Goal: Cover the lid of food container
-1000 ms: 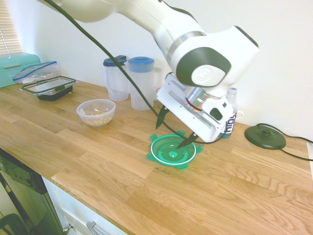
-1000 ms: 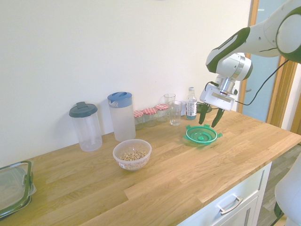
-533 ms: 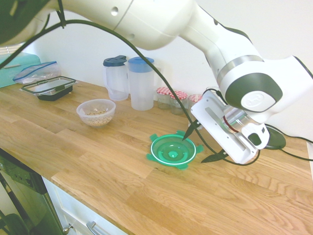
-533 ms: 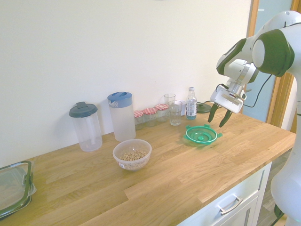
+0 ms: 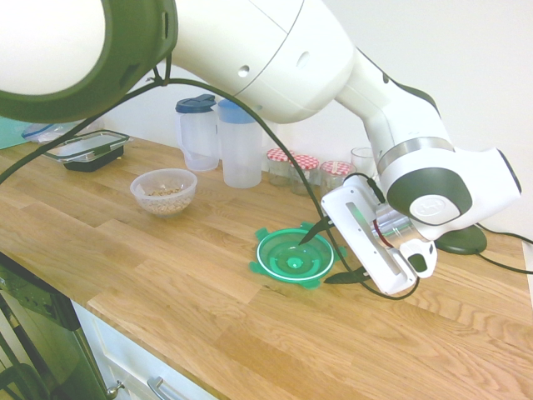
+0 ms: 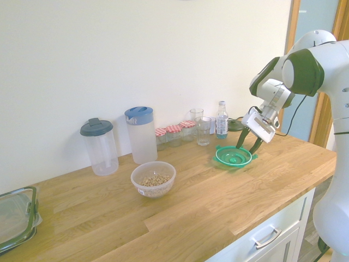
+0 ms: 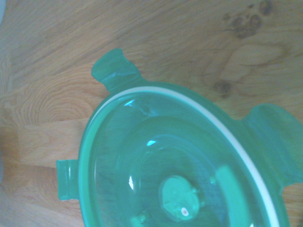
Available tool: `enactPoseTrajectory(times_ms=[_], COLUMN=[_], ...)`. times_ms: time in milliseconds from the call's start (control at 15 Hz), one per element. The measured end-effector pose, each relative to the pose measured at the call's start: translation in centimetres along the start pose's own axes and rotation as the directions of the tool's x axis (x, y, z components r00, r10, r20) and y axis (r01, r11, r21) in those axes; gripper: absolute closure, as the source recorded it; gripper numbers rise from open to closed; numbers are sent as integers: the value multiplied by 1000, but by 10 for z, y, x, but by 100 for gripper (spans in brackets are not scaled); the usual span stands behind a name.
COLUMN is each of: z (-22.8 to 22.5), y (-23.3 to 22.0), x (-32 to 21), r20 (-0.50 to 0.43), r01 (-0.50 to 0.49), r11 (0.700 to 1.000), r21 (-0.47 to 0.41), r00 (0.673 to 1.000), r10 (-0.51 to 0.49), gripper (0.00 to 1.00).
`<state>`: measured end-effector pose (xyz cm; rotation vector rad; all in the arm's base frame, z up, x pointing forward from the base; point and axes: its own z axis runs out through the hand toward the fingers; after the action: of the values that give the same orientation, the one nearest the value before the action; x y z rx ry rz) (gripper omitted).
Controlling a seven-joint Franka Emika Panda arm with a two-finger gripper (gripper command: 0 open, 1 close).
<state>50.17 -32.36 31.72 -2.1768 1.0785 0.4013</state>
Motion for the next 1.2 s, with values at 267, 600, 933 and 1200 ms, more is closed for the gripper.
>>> enactPoseTrajectory(times_ms=[267, 600, 933, 1200], z=[3, 6, 17, 26], y=[3, 12, 12, 10], x=[1, 5, 8, 10], r20=[28, 46, 63, 68], r01=[2, -16, -21, -20], r11=[999, 998, 998, 998], r21=[42, 59, 61, 55], r00=[1000, 999, 998, 998], r10=[-3, 14, 18, 17], gripper=[100, 100, 100, 100])
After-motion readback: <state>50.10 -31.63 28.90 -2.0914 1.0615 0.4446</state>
